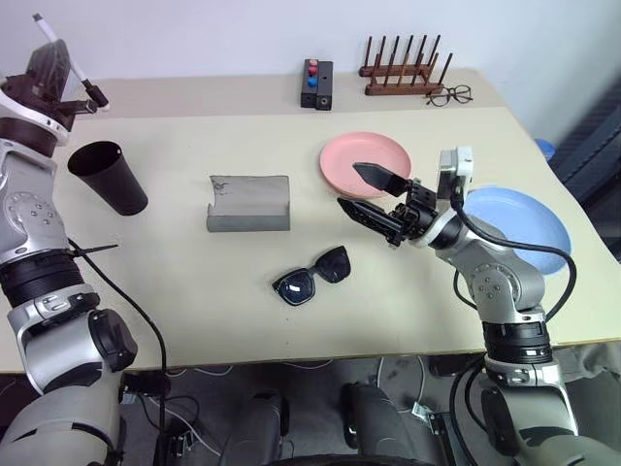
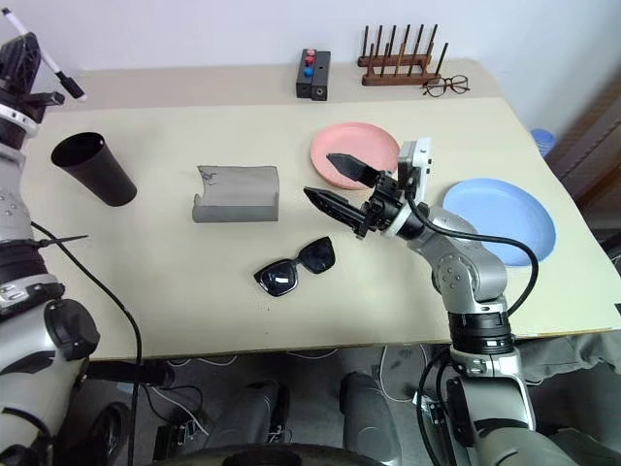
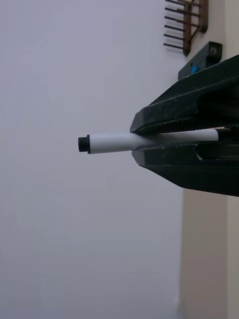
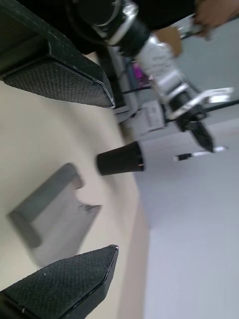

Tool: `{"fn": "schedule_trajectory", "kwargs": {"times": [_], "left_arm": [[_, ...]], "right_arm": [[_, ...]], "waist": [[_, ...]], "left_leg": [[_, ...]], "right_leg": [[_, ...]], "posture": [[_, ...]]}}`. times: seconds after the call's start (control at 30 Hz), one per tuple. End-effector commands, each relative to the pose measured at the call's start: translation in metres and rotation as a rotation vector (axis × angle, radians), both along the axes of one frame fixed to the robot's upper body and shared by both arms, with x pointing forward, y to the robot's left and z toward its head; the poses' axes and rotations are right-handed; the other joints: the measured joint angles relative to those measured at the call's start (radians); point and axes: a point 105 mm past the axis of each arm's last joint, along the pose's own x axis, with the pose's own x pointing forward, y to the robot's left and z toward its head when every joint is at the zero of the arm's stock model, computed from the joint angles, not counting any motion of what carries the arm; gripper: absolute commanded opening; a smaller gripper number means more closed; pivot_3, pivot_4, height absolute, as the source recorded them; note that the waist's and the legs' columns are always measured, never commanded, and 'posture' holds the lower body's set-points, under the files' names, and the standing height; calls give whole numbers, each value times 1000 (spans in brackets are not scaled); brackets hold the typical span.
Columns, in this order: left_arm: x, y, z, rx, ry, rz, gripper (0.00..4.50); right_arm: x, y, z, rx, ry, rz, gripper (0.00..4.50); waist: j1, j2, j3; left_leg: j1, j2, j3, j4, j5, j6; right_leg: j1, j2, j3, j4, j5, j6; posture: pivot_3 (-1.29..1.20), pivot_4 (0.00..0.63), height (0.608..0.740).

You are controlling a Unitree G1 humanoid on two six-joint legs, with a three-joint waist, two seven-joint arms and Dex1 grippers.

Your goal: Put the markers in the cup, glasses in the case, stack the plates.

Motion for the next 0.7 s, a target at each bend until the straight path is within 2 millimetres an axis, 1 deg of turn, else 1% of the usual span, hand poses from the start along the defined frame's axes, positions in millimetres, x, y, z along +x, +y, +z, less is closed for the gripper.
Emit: {"fn": "schedule_trajectory", "kwargs": {"times": [0.03, 0.17, 0.27, 0.33, 0.47, 0.6, 0.67, 0.7], "left_arm": [[-16, 30, 0, -8, -41, 104, 34], [-21, 47, -8, 20, -30, 181, 34], [-20, 55, -17, -4, -18, 201, 34], [-17, 59, -26, -49, -5, 210, 34], [-9, 54, -39, -53, 7, 174, 34], [1, 41, -56, 28, 57, 141, 34], [4, 39, -62, 43, 75, 144, 34], [4, 42, -65, 56, 86, 170, 34]], "right_arm": [[-5, -1, 13, -2, -68, -6, 4500], [-5, 0, 9, -33, -69, -7, 4500], [-4, 0, 9, -38, -71, -7, 4500], [-4, 1, 8, -44, -73, -5, 4500], [-4, 3, 7, -51, -71, 1, 4500], [-4, 2, 6, -60, -70, -3, 4500], [-5, 2, 5, -65, -70, -5, 4500], [-5, 2, 5, -68, -70, -8, 4500]], "waist": [[-3, 0, 0], [-1, 0, 0], [1, 0, 0], [2, 0, 0], [0, 0, 0], [0, 0, 0], [-1, 0, 0], [0, 0, 0]], "left_leg": [[0, 0, 0, 0, 0, 0], [0, 0, 0, 0, -2, 4], [0, 0, 0, 0, -2, 4], [0, 0, 0, 0, -3, 4], [0, 0, 0, 0, -3, 5], [0, 0, 0, 0, -3, 5], [0, 0, 0, 0, -3, 5], [0, 0, 0, 0, -3, 5]], "right_leg": [[0, 0, 0, 0, 0, 0], [-1, 0, 0, 0, 0, 0], [0, 0, 0, 0, 0, 0], [0, 0, 0, 0, 0, 0], [0, 0, 0, 1, 0, 0], [0, 0, 0, 1, 0, 0], [0, 0, 0, 1, 0, 0], [0, 0, 0, 1, 0, 0]], "posture": [[0, 150, 740], [0, 150, 740], [0, 150, 740], [0, 150, 740], [0, 150, 740], [0, 150, 740], [0, 150, 740], [0, 150, 740]]}}
